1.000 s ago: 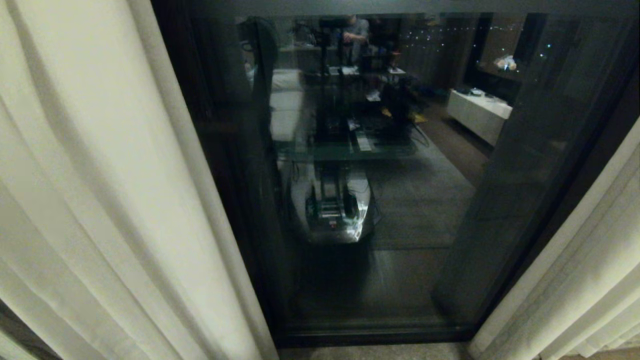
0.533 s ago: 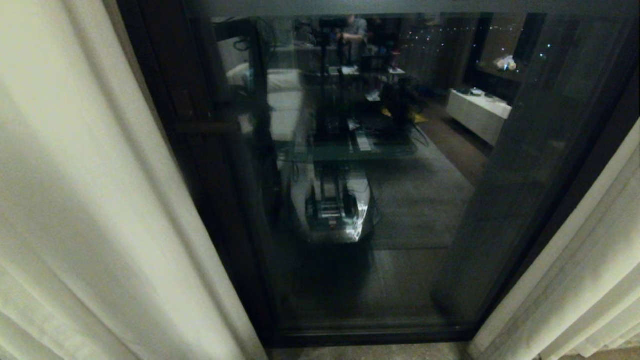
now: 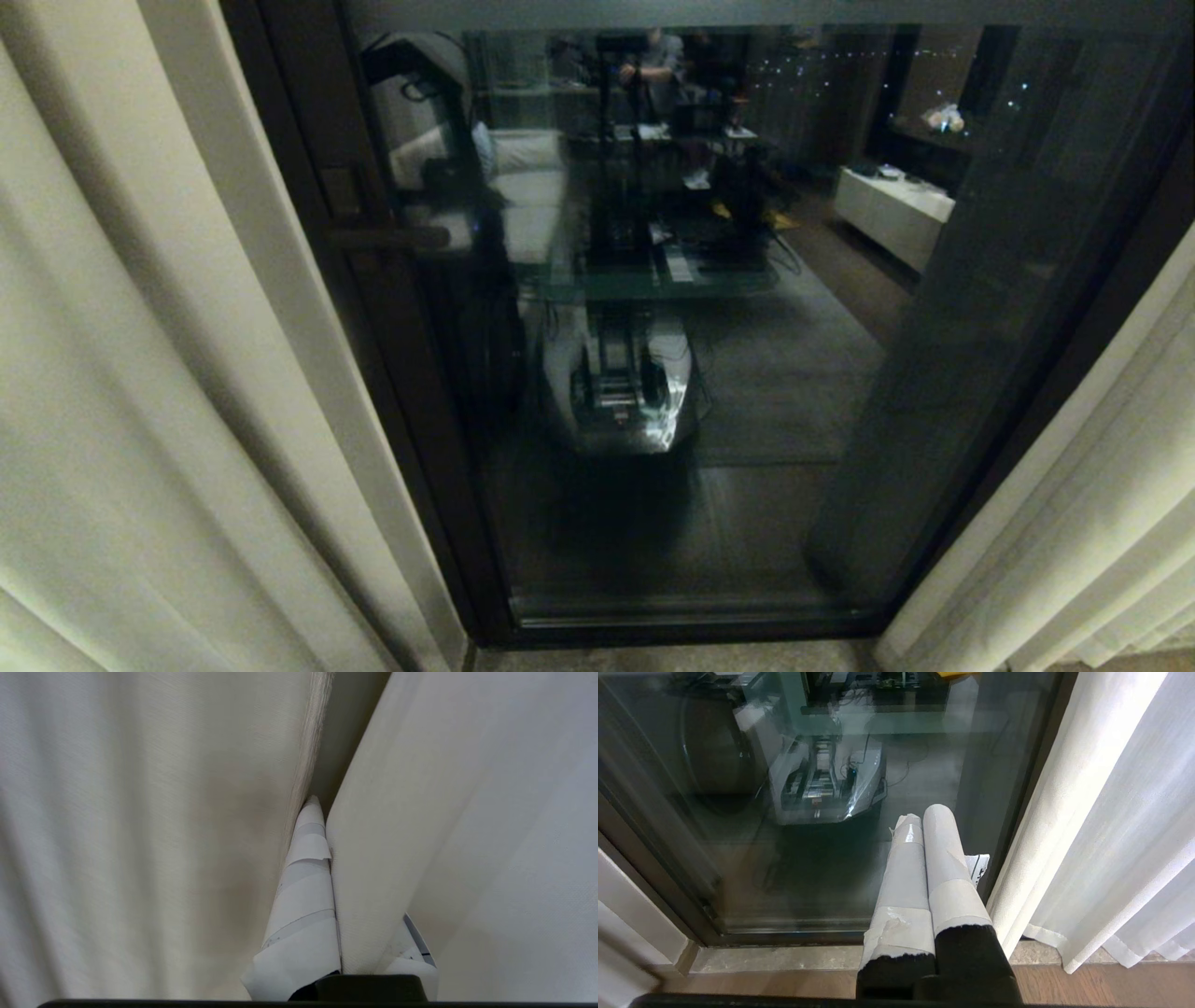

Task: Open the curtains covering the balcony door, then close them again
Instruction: Pull the inner curtains open on both sides

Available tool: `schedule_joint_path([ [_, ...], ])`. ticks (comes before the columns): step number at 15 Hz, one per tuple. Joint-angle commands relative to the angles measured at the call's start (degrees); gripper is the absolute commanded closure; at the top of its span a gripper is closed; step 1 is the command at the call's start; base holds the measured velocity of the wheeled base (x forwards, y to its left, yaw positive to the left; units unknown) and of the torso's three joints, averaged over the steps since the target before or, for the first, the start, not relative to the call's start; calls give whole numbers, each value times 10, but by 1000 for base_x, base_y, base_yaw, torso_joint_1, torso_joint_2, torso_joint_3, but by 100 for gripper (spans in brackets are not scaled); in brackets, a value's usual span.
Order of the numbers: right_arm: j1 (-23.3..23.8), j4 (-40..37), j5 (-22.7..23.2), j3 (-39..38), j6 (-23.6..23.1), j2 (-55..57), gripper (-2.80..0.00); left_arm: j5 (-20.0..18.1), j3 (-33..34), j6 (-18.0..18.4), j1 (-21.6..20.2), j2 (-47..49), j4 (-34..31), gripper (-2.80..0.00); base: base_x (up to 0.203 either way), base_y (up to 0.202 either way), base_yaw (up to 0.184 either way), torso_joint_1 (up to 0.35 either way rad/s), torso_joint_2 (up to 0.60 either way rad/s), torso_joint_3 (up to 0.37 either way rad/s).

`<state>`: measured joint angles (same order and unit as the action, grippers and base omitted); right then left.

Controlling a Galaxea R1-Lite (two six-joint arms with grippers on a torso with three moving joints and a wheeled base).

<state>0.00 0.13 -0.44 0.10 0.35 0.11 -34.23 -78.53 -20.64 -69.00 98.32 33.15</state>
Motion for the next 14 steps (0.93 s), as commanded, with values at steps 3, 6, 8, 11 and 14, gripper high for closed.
schedule_joint_path([
  [3,0,0,0,0,0,0,0,-17,-86,-1,-39,100,25,0,0,0,0,0,0,0],
  [6,0,0,0,0,0,0,0,-17,-85,1,-40,109,48,0,0,0,0,0,0,0],
  [8,0,0,0,0,0,0,0,-18,-84,0,-40,107,70,0,0,0,0,0,0,0],
  [11,0,0,0,0,0,0,0,-24,-81,0,-40,83,71,0,0,0,0,0,0,0],
  [14,0,0,0,0,0,0,0,-25,-56,-1,-38,48,70,0,0,0,0,0,0,0],
])
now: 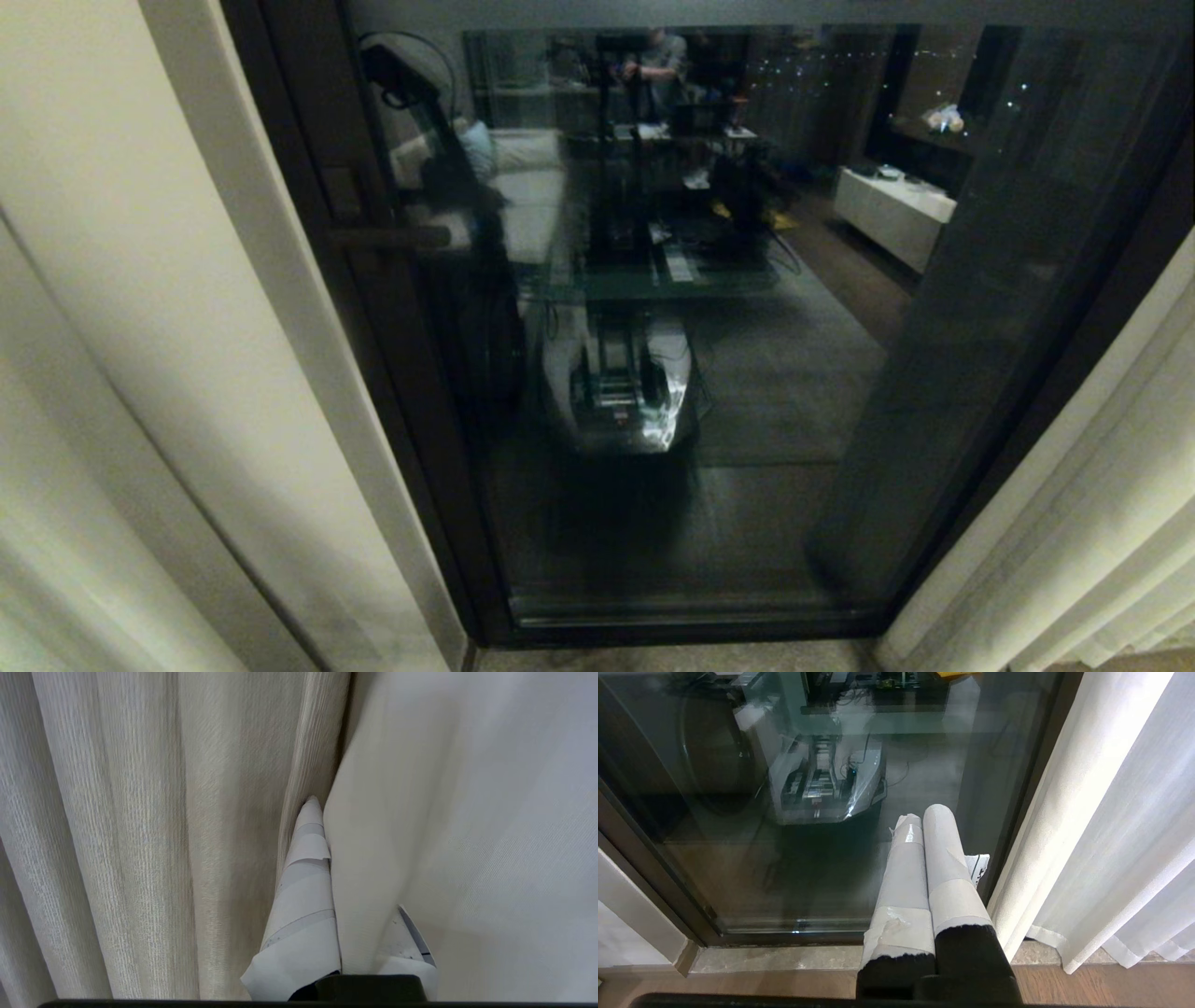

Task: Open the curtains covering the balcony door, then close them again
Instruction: Pull the inner curtains open on both sides

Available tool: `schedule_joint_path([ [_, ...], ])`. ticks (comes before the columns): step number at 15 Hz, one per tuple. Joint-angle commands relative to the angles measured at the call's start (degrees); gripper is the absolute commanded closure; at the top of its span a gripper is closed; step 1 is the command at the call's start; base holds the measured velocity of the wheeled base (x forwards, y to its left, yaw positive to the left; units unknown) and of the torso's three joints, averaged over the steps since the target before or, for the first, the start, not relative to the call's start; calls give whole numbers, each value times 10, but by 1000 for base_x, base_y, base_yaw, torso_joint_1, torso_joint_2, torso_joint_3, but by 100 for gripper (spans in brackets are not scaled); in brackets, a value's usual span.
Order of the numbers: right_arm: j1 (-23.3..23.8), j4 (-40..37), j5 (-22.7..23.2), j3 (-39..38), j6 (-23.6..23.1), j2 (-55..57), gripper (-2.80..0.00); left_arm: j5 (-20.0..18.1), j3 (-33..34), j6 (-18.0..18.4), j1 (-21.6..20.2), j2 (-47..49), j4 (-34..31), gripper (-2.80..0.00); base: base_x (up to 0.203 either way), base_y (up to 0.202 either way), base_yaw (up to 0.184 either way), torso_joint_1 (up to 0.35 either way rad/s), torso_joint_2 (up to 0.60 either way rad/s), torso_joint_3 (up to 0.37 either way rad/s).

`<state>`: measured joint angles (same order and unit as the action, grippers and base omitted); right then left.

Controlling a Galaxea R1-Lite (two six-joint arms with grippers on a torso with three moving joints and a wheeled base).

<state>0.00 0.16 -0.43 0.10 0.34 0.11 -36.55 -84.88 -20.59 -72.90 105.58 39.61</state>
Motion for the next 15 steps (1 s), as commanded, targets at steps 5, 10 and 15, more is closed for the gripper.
schedule_joint_path([
  [5,0,0,0,0,0,0,0,-3,17,-3,1,-53,4,0,0,0,0,0,0,0],
  [10,0,0,0,0,0,0,0,-15,42,-10,2,-71,3,0,0,0,0,0,0,0],
  [15,0,0,0,0,0,0,0,-15,47,-14,3,-92,2,-280,0,0,0,0,0,0],
])
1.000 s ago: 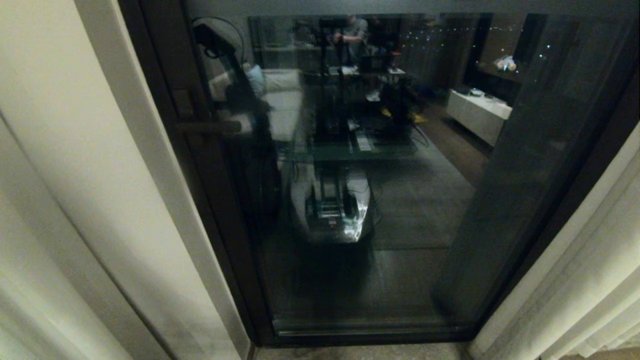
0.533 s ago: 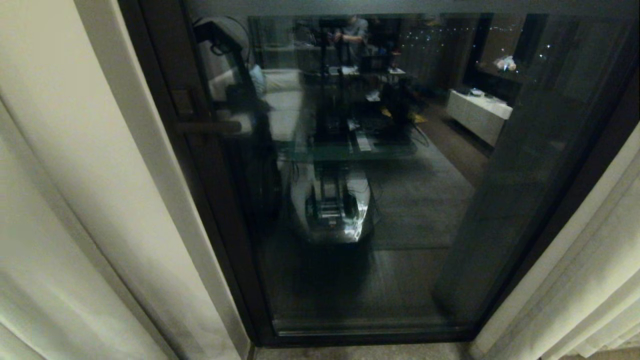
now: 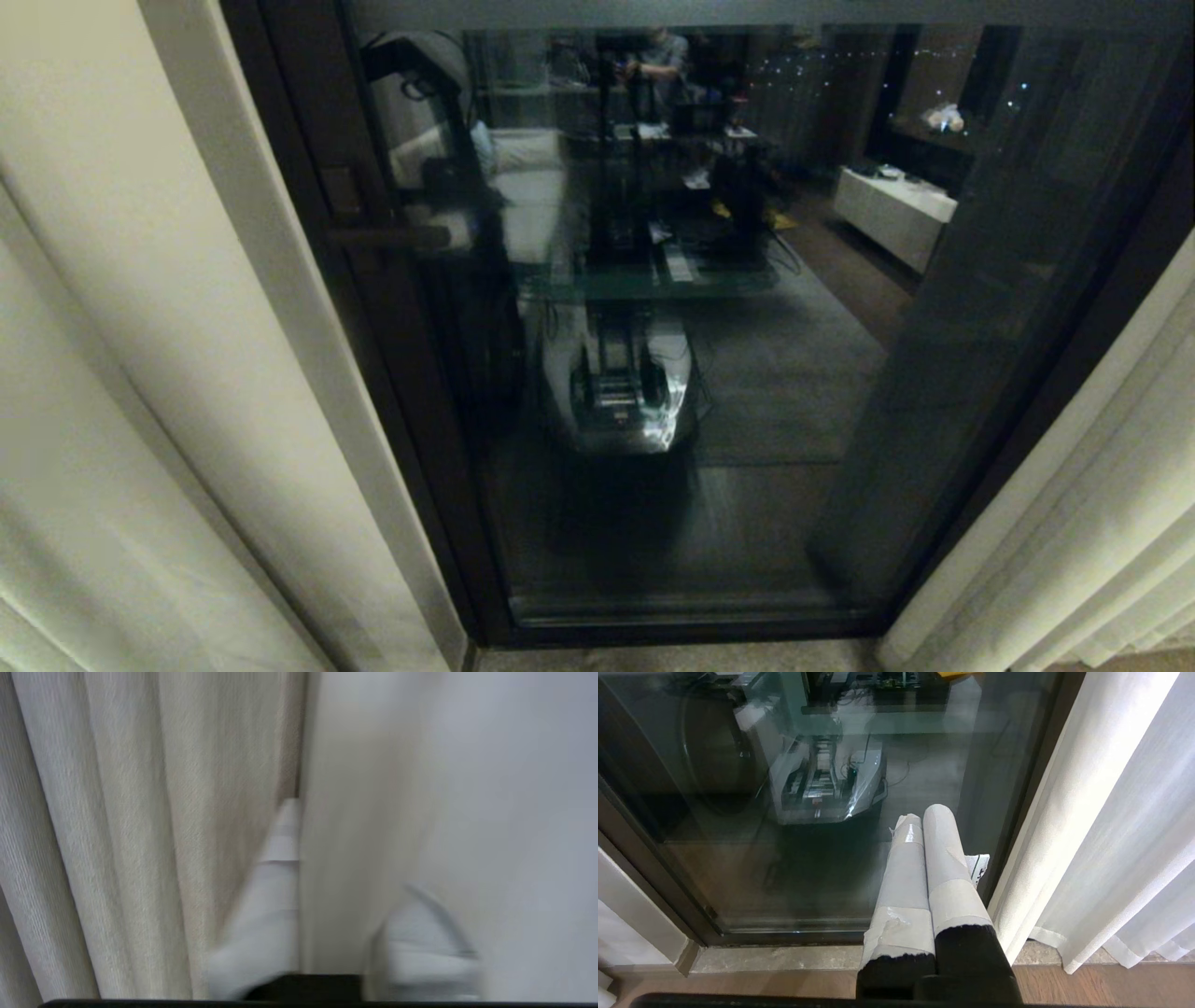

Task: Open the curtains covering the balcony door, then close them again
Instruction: Pull the inner curtains open on both sides

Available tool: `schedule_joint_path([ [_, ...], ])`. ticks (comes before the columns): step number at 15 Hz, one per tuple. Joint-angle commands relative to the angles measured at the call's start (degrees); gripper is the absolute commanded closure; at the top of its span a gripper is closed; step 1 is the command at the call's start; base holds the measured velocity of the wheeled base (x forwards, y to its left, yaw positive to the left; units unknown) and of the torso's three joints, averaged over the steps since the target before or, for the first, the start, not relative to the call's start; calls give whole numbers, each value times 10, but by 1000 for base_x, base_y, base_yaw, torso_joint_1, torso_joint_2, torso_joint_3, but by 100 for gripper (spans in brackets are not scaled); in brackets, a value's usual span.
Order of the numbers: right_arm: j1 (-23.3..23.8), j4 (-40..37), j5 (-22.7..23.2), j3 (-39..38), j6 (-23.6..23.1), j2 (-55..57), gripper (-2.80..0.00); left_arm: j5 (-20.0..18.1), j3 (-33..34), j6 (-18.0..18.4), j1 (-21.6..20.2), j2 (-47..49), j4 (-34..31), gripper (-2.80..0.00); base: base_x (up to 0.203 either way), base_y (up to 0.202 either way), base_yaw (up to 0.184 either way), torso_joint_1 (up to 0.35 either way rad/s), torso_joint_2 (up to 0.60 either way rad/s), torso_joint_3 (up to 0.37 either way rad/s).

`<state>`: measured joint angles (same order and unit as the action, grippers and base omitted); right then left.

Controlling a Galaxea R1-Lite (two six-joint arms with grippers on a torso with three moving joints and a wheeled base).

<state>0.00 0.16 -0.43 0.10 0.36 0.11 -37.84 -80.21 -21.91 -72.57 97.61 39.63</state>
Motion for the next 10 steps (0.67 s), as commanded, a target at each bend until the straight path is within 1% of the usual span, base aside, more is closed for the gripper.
schedule_joint_path([
  [1,0,0,0,0,0,0,0,-2,3,-4,-1,-19,0,-280,0,0,0,0,0,0],
  [3,0,0,0,0,0,0,0,-3,31,-12,-1,-41,2,-280,0,0,0,0,0,0],
  [7,0,0,0,0,0,0,0,-3,101,-14,-1,-114,3,-280,0,0,0,0,0,0],
  [10,0,0,0,0,0,0,0,-2,175,-15,-1,-186,0,-280,0,0,0,0,0,0],
])
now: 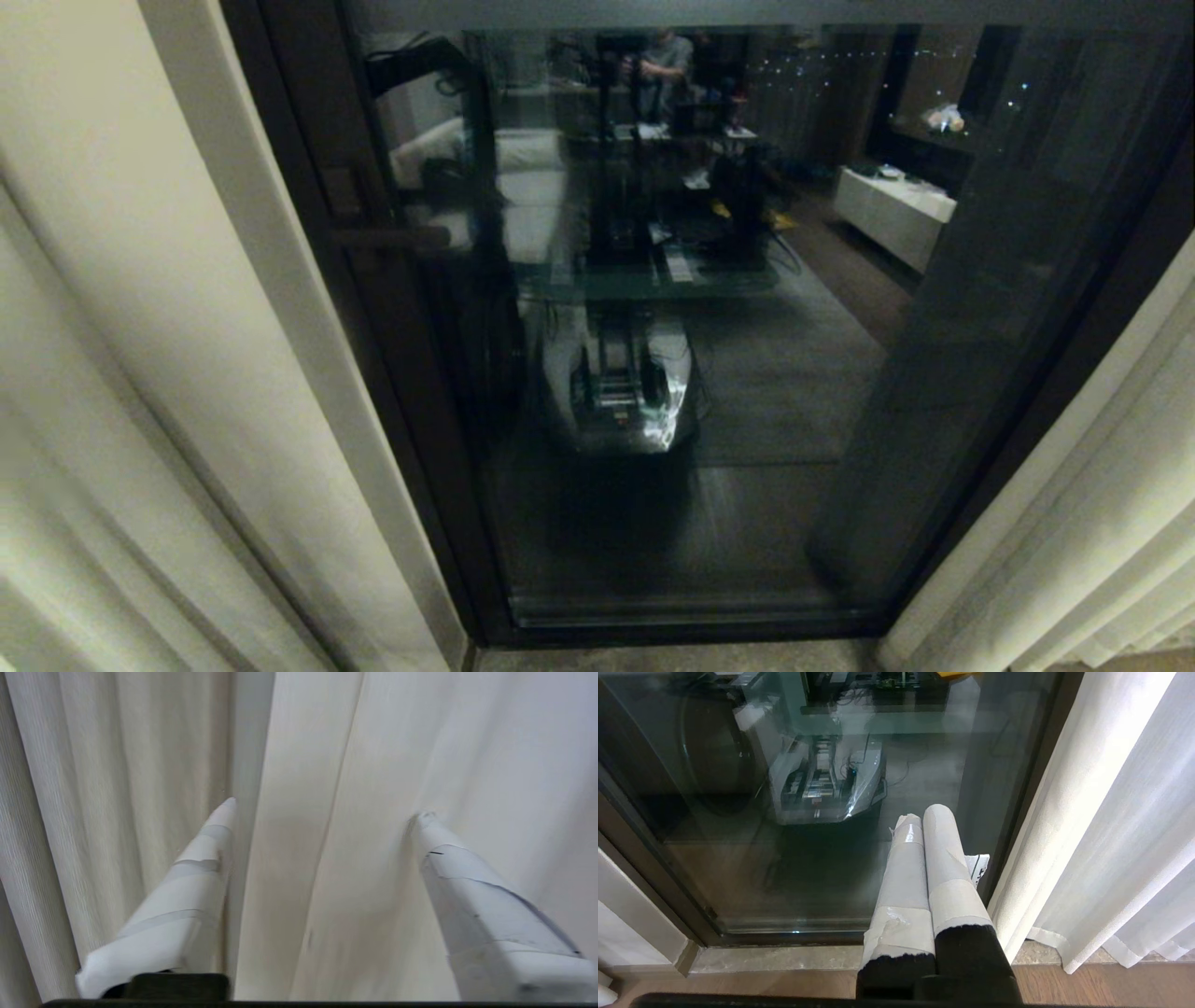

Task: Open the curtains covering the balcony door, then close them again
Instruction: Pull the inner curtains open on both sides

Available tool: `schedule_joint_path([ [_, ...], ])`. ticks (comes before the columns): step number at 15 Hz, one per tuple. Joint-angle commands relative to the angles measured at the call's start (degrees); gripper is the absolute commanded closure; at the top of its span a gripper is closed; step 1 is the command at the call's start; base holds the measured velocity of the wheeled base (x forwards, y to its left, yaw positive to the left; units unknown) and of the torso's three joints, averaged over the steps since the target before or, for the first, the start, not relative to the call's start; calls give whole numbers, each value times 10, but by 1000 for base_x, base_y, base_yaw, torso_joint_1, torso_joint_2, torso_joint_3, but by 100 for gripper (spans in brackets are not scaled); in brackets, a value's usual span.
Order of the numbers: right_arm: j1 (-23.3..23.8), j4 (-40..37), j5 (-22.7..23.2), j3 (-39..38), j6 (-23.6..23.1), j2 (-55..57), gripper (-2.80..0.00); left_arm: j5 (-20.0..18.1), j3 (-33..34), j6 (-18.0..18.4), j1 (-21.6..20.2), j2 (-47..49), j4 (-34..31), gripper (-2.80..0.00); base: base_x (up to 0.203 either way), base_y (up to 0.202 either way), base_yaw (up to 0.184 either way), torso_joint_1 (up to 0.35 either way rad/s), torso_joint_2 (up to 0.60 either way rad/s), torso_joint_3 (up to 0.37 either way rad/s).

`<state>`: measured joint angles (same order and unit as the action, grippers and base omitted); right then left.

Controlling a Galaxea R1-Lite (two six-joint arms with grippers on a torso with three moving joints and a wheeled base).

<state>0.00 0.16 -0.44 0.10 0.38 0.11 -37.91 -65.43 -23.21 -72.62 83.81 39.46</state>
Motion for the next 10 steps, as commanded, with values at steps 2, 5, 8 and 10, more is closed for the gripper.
schedule_joint_path([
  [2,0,0,0,0,0,0,0,-2,74,-2,0,-98,2,-280,0,0,0,0,0,0],
  [5,0,0,0,0,0,0,0,-2,135,-4,2,-174,-1,-280,0,0,0,0,0,0],
  [8,0,0,0,0,0,0,0,-2,183,-21,2,-239,-2,0,0,0,0,0,0,0],
  [10,0,0,0,0,0,0,0,-2,206,-34,2,-275,-1,0,0,0,0,0,0,0],
])
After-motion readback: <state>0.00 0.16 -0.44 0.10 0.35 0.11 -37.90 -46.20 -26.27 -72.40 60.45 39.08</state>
